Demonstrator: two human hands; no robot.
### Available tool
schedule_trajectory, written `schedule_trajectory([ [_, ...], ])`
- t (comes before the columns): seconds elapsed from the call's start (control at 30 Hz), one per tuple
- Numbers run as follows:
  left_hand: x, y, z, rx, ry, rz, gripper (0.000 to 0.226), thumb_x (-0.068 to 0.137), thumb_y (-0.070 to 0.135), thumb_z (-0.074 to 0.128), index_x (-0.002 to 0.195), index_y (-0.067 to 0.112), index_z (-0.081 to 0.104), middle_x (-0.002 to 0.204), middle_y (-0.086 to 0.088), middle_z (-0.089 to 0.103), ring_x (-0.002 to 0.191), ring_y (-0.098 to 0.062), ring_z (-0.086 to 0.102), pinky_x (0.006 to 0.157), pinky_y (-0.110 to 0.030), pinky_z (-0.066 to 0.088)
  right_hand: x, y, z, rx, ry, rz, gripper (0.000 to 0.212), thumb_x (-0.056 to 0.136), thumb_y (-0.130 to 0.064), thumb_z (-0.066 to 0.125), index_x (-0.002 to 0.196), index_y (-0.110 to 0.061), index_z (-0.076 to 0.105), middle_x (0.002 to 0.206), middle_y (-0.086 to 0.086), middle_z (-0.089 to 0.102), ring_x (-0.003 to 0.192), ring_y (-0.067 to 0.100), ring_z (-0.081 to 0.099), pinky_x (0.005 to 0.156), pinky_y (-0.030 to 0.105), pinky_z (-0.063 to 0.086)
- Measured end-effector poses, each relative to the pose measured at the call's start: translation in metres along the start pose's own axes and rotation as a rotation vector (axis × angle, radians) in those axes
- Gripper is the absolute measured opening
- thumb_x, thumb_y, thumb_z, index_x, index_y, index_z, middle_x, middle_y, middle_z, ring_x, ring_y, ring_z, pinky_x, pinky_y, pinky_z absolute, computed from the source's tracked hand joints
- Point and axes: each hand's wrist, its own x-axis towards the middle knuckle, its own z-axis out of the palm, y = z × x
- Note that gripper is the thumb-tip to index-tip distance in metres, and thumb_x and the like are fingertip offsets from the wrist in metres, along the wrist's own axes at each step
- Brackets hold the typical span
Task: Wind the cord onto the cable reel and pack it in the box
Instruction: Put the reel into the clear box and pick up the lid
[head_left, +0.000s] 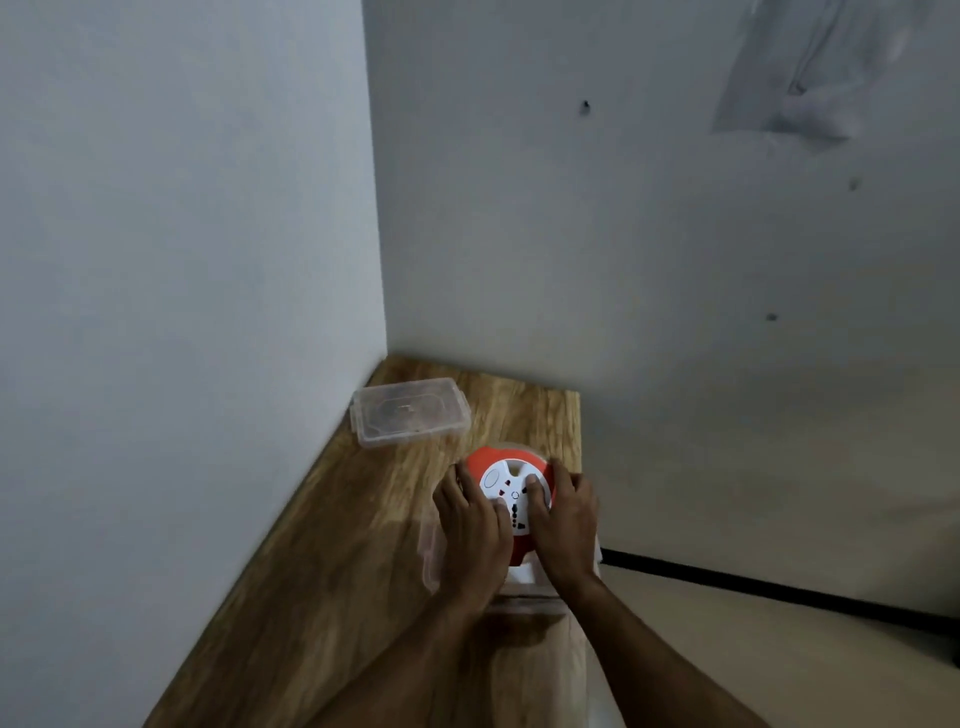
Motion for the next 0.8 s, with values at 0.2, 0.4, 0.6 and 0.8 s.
schedule_trajectory([
  [0.2,-0.019,-0.001,0.007,-0.150,-0.113,-0.085,0.058,0.095,0.019,0.052,0.144,-0.001,0.029,0.147,-0.027,0.031,0.136,-0.042,0.030,0.113,-0.051,0.027,-0.017,0.021,-0.005,-0.057,-0.049,0.027,0.047,0.098,-0.037,0.055,0.141,-0.018,0.049,0.122,0.011,0.053,0.116,0.026,0.048,0.092,0.035,0.044],
  [0.4,-0.020,-0.013,0.011,-0.054,-0.179,-0.095,0.073,0.094,0.028,0.048,0.152,0.003,0.011,0.151,-0.017,0.019,0.140,-0.031,0.023,0.113,-0.046,0.037,-0.027,0.021,0.009,-0.130,-0.155,0.062,0.051,0.096,-0.033,0.056,0.142,-0.017,0.042,0.130,0.010,0.053,0.118,0.027,0.049,0.094,0.038,0.047],
  [0.6,-0.020,-0.018,0.011,0.017,-0.255,-0.079,0.074,0.094,0.028,0.053,0.151,0.004,0.013,0.152,-0.015,0.022,0.138,-0.028,0.028,0.110,-0.035,0.035,-0.035,0.030,0.017,-0.172,-0.200,0.123,0.051,0.094,-0.032,0.058,0.139,-0.014,0.042,0.128,0.011,0.057,0.117,0.028,0.054,0.093,0.044,0.053],
  [0.8,-0.014,-0.019,0.012,0.040,-0.345,-0.104,0.065,0.093,0.028,0.051,0.145,0.005,0.021,0.144,-0.015,0.030,0.129,-0.028,0.035,0.108,-0.034,0.035,-0.032,0.033,0.017,-0.211,-0.286,0.155,0.050,0.089,-0.031,0.061,0.132,-0.012,0.042,0.127,0.013,0.058,0.118,0.030,0.052,0.095,0.042,0.048],
])
